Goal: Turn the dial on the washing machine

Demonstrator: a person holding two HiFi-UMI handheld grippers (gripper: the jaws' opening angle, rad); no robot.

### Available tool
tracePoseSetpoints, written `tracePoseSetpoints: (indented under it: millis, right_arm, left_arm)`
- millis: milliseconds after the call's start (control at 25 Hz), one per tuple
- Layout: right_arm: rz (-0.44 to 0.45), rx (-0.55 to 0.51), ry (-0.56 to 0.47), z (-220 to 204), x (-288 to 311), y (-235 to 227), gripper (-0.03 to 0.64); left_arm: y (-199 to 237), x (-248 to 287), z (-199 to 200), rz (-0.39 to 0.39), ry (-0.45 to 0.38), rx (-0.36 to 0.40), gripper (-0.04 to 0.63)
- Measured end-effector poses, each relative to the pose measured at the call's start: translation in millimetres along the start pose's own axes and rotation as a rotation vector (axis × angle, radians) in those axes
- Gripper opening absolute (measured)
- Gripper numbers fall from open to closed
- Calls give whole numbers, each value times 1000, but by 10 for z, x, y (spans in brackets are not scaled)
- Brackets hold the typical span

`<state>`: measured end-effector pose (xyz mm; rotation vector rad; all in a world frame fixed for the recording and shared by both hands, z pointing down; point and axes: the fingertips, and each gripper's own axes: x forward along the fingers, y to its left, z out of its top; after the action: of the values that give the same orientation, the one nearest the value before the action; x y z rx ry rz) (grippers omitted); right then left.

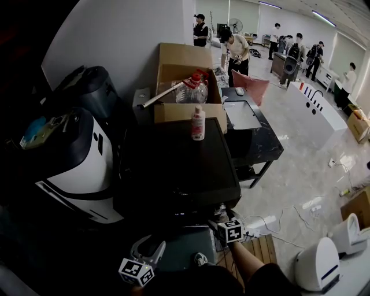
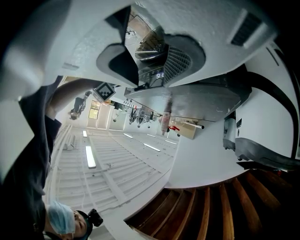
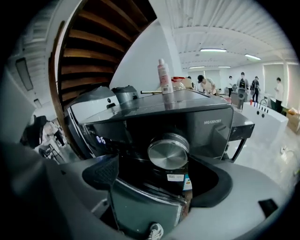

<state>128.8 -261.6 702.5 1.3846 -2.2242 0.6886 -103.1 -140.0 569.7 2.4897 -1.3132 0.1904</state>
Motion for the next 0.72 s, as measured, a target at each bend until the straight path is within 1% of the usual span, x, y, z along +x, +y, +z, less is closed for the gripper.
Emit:
tracePoseSetpoints:
  millis: [240, 480, 720]
  right_arm:
    - [-2, 107, -42, 43, 45, -36, 448]
    - [18, 210, -50, -21, 120, -46, 448]
    - [27, 248, -66, -20, 140, -51, 448]
  left_arm:
    - [14, 7, -6, -2, 9, 1, 161]
    - [31, 1, -13, -4, 15, 6, 161]
    - [38, 4, -29, -6, 26, 10, 161]
